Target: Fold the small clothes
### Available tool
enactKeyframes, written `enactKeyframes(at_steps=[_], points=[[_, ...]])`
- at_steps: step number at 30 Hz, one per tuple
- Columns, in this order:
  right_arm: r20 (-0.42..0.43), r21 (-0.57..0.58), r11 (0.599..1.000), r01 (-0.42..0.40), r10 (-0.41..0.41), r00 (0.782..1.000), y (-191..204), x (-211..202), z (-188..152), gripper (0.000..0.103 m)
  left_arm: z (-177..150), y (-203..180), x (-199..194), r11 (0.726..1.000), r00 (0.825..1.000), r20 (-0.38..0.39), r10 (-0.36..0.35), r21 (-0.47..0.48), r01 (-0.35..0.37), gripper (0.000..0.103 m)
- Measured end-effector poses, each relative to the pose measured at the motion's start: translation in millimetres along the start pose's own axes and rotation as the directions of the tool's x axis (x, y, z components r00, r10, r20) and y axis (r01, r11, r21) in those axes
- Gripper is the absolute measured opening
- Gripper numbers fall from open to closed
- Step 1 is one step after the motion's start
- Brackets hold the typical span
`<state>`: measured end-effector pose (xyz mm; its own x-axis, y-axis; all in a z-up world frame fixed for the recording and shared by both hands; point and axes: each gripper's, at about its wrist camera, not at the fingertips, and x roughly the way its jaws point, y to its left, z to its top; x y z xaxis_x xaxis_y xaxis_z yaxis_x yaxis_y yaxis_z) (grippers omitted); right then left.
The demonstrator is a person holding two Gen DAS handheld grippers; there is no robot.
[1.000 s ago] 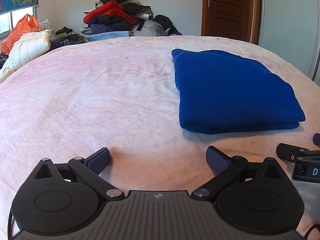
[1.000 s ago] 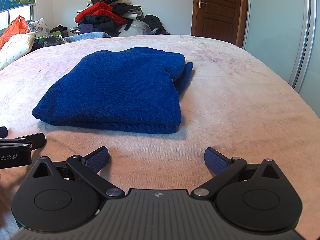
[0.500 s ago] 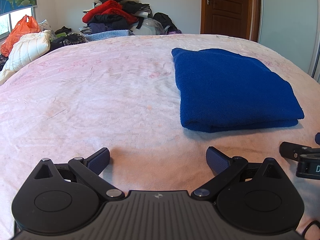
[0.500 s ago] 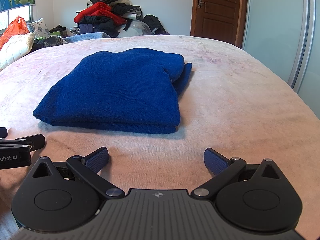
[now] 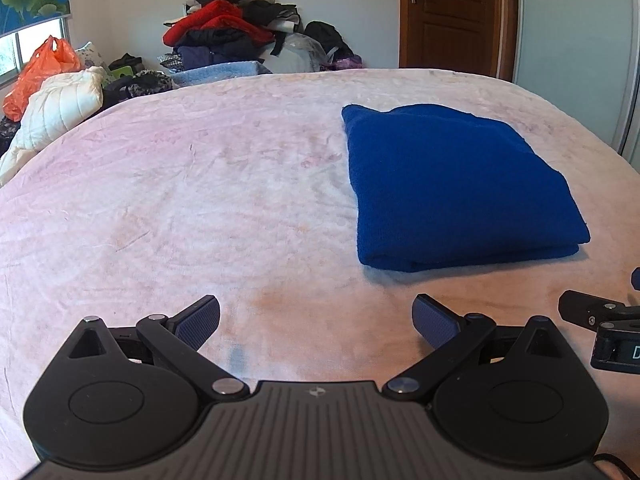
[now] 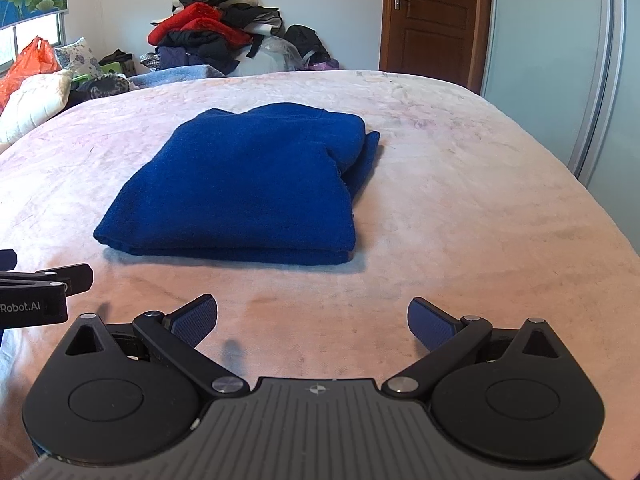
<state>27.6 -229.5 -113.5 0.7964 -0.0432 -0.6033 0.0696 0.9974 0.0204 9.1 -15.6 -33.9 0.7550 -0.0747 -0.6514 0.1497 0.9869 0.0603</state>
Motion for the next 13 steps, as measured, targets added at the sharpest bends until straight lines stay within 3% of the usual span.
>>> enactKeyframes(at_steps=[6, 13], points=[[0.001, 0.002, 1.000, -0.007, 0.007, 1.000, 0.3, -0.8, 0.7, 0.102, 0.3, 2.4, 2.3, 1.000, 1.000, -0.020, -0.010, -0.016, 0.009, 0.103], [-0.012, 0.019, 1.000, -0.014, 0.015, 1.000, -2.1, 1.7, -0.7, 0.102, 1.3, 4.2, -1.8, 1.000, 1.000, 0.012, -0.005, -0.012, 0.005, 0.103]])
